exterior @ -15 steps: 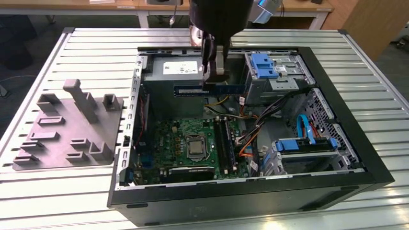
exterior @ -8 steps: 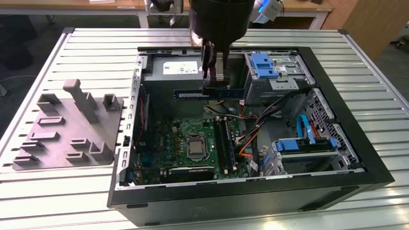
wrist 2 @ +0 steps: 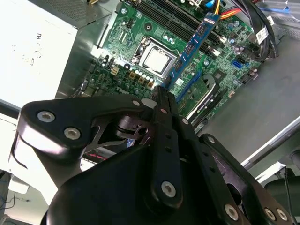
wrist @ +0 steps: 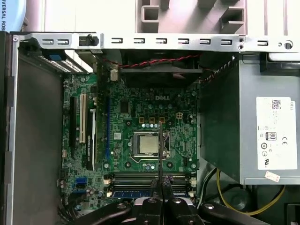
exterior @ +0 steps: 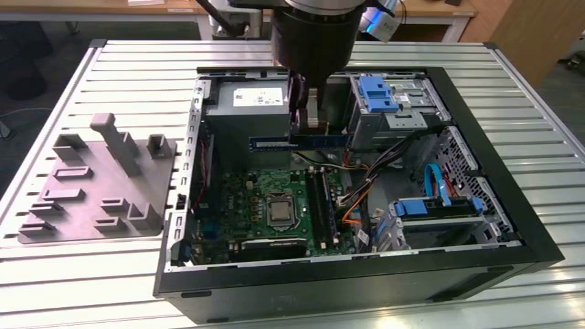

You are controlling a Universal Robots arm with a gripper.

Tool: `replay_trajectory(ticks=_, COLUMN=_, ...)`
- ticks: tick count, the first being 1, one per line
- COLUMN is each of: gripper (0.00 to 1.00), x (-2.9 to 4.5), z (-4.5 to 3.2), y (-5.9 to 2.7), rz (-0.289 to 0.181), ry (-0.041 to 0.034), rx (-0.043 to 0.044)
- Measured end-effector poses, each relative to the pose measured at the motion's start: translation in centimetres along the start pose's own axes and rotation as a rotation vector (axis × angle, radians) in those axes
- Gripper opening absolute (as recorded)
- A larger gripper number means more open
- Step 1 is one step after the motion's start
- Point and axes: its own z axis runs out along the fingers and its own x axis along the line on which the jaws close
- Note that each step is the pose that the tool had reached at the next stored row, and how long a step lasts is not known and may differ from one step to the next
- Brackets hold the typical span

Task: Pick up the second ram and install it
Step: 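Pick up the second ram and move it above second insertion slot, then insert the second ram into the second slot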

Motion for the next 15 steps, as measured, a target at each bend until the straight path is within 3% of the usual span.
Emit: replay_trajectory(ticks=15, gripper=0.12, x=-0.03, z=0.64, y=-0.29, rz=-0.001, ry=-0.0018, rx=0.0000)
